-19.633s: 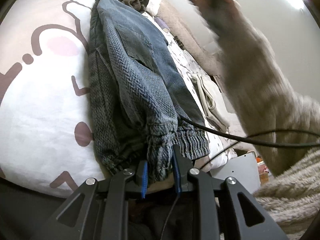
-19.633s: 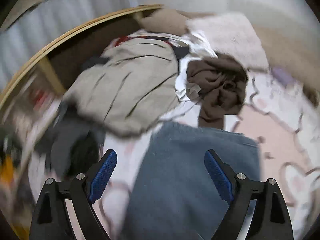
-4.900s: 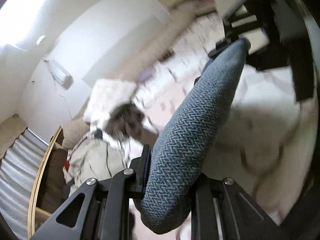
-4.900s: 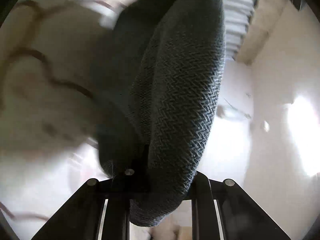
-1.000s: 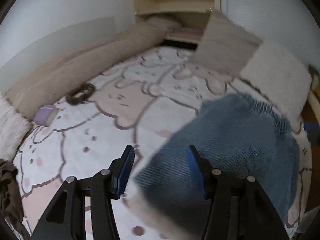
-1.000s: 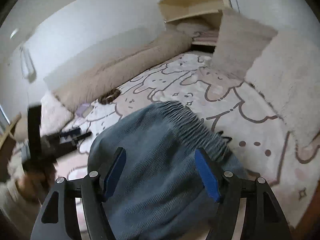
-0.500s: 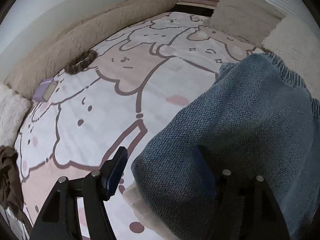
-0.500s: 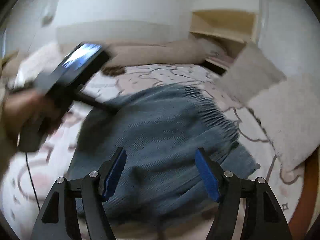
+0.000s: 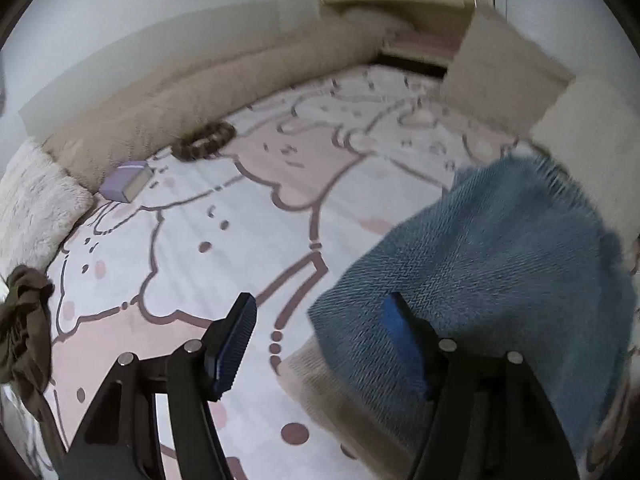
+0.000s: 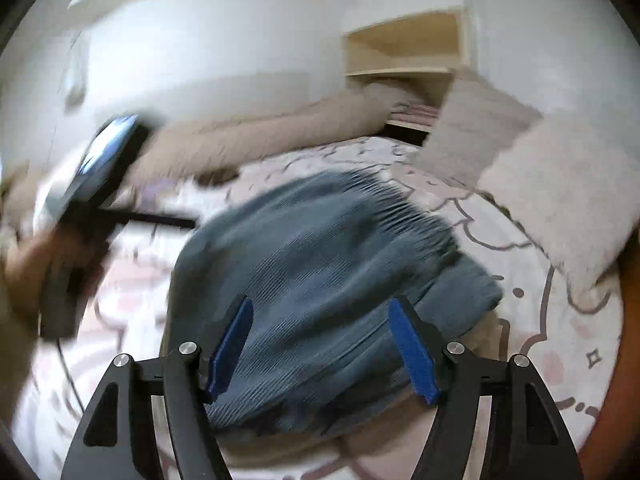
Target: Fold clothes
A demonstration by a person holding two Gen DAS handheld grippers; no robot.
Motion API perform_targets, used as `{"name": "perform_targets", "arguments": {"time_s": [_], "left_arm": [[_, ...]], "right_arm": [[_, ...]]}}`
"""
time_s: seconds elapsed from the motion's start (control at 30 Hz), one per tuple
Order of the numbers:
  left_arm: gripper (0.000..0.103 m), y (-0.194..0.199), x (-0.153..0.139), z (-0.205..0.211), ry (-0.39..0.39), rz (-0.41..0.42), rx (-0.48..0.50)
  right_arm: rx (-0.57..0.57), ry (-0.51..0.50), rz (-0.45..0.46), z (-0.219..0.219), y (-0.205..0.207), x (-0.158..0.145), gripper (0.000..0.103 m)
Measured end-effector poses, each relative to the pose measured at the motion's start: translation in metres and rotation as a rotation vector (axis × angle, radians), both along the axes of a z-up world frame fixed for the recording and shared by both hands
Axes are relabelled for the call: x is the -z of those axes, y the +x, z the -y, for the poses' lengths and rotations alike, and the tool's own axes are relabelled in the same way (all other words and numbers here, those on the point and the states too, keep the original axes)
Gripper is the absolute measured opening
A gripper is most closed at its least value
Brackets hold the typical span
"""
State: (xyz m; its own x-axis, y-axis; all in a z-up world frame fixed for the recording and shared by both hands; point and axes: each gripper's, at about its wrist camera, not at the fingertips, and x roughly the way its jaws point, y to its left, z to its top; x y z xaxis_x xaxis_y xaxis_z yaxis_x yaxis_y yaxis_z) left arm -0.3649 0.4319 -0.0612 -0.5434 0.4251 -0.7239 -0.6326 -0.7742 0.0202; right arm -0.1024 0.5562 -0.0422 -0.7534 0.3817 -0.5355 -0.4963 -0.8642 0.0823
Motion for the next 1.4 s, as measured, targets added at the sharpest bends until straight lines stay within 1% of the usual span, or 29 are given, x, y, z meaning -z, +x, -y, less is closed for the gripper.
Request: {"name": "perform_targets", "arguments": {"time_s": [0.07,0.13,0.17,0.23,0.3,0.33,0.4,0.43,0.47,0.53,0.63,0.67,0.77,0.83,0.87,0.9,0.93,1.0,1.07,1.13,1.17,1.23,1.3,1.37,1.4], "left_arm": [[0.066,0.009,-0.008,0.022,0.051,0.003,-0.011],[0.066,0.020,-0.014,0.040,0.086,-0.003,-0.015],[0.066,0.026,-0.017,0.050,0.096,-0.010,-0.015],[0.066,0.042,-0.023,0.069,0.114,-0.031,-0.014],[0.066,0.059,-0.029,0.086,0.127,-0.053,-0.003],[0.066,0.069,-0.031,0.094,0.131,-0.062,0.008],[0.066,0.086,-0.036,0.106,0.132,-0.076,0.033],[0.066,0.095,-0.037,0.112,0.131,-0.083,0.046],[0.066,0.102,-0.038,0.117,0.128,-0.087,0.057],[0.066,0.115,-0.038,0.124,0.116,-0.090,0.070],[0.066,0.129,-0.037,0.133,0.113,-0.099,0.065],[0.066,0.133,-0.038,0.135,0.116,-0.103,0.057],[0.066,0.141,-0.042,0.143,0.143,-0.090,0.031],[0.066,0.149,-0.046,0.149,0.159,-0.086,0.011],[0.067,0.153,-0.047,0.152,0.165,-0.087,0.000],[0.073,0.157,-0.048,0.154,0.171,-0.087,-0.010],[0.081,0.161,-0.050,0.157,0.177,-0.088,-0.021],[0.085,0.170,-0.053,0.162,0.188,-0.088,-0.042],[0.088,0.178,-0.055,0.167,0.197,-0.089,-0.061],[0.092,0.188,-0.057,0.171,0.199,-0.094,-0.076],[0.095,0.192,-0.057,0.173,0.197,-0.101,-0.085],[0.103,0.204,-0.059,0.177,0.194,-0.126,-0.106],[0.103,0.217,-0.061,0.182,0.190,-0.150,-0.111],[0.103,0.228,-0.063,0.186,0.198,-0.155,-0.096],[0.103,0.233,-0.065,0.189,0.205,-0.156,-0.098]], "right_arm": [[0.017,-0.061,-0.017,-0.033,-0.015,-0.012,0.071],[-0.005,-0.129,-0.043,-0.059,-0.038,-0.026,0.071],[-0.020,-0.168,-0.038,-0.071,-0.053,-0.032,0.071],[-0.016,-0.233,0.013,-0.092,-0.086,-0.036,0.071],[0.032,-0.265,0.139,-0.115,-0.120,-0.028,0.070],[0.071,-0.250,0.221,-0.122,-0.134,-0.022,0.070],[0.154,-0.176,0.395,-0.131,-0.159,-0.004,0.070],[0.154,-0.174,0.457,-0.136,-0.168,0.008,0.070],[0.147,-0.186,0.495,-0.140,-0.174,0.019,0.070],[0.145,-0.211,0.525,-0.148,-0.178,0.033,0.070],[0.141,-0.287,0.512,-0.162,-0.173,0.042,0.071],[0.134,-0.303,0.498,-0.164,-0.170,0.040,0.071],[0.121,-0.314,0.423,-0.158,-0.155,0.018,0.071],[0.126,-0.276,0.336,-0.142,-0.136,-0.008,0.071],[0.121,-0.259,0.291,-0.134,-0.127,-0.020,0.071],[0.108,-0.243,0.255,-0.121,-0.116,-0.030,0.071],[0.093,-0.223,0.225,-0.106,-0.103,-0.040,0.073],[0.071,-0.170,0.182,-0.073,-0.078,-0.052,0.077],[0.054,-0.129,0.141,-0.041,-0.053,-0.058,0.103],[0.029,-0.087,0.130,-0.014,-0.033,-0.058,0.103],[0.013,-0.066,0.144,-0.001,-0.025,-0.057,0.103],[-0.003,-0.020,0.155,0.026,-0.006,-0.054,0.103],[0.007,0.011,0.113,0.048,0.015,-0.057,0.103],[-0.009,-0.012,0.070,0.065,0.036,-0.060,0.103],[0.001,-0.024,0.035,0.070,0.046,-0.063,0.103]]}}
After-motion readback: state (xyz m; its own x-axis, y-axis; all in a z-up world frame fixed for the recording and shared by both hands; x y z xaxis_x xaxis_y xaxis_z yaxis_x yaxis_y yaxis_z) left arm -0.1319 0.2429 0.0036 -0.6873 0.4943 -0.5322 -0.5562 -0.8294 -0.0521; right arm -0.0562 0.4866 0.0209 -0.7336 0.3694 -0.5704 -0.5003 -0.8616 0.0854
